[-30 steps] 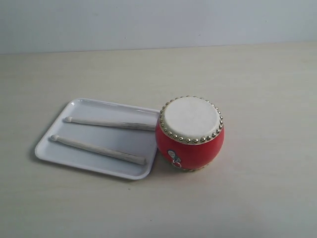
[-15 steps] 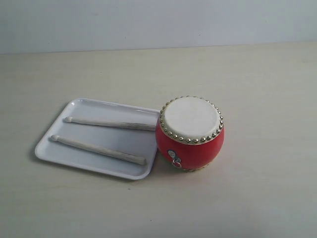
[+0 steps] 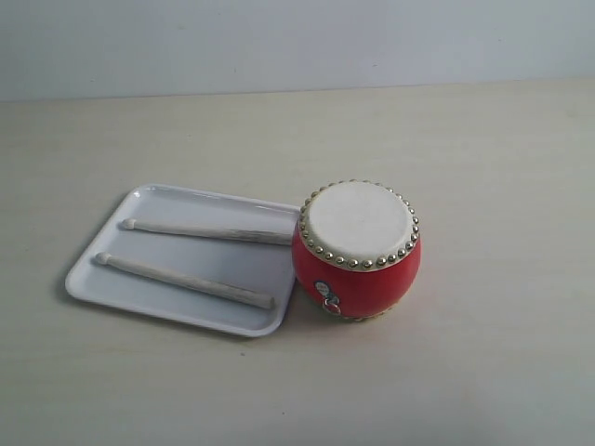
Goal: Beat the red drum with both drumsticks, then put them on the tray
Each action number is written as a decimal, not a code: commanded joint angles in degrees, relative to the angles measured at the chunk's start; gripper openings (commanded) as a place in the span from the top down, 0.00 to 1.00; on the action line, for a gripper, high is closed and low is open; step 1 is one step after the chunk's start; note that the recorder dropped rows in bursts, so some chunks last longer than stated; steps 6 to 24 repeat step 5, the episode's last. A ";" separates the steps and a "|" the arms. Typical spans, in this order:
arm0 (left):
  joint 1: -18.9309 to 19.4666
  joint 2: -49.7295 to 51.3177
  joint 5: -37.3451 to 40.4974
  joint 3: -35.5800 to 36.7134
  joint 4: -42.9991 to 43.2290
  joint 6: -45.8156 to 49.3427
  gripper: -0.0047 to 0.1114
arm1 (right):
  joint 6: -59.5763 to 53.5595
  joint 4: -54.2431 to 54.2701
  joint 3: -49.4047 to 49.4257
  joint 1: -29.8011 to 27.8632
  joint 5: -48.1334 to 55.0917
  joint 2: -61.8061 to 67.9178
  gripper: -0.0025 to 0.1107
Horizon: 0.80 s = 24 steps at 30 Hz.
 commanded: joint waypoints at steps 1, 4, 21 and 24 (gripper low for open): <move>0.14 -0.34 0.08 0.18 0.14 0.21 0.96 | 0.13 0.01 0.29 -0.26 -0.85 -0.25 0.98; 0.14 -0.34 0.08 0.18 0.14 0.21 0.96 | 0.13 0.01 0.29 -0.26 -0.85 -0.25 0.98; 0.14 -0.34 0.08 0.18 0.14 0.21 0.96 | 0.13 0.01 0.29 -0.26 -0.85 -0.25 0.98; 0.14 -0.34 0.08 0.18 0.14 0.21 0.96 | 0.13 0.01 0.29 -0.26 -0.85 -0.25 0.98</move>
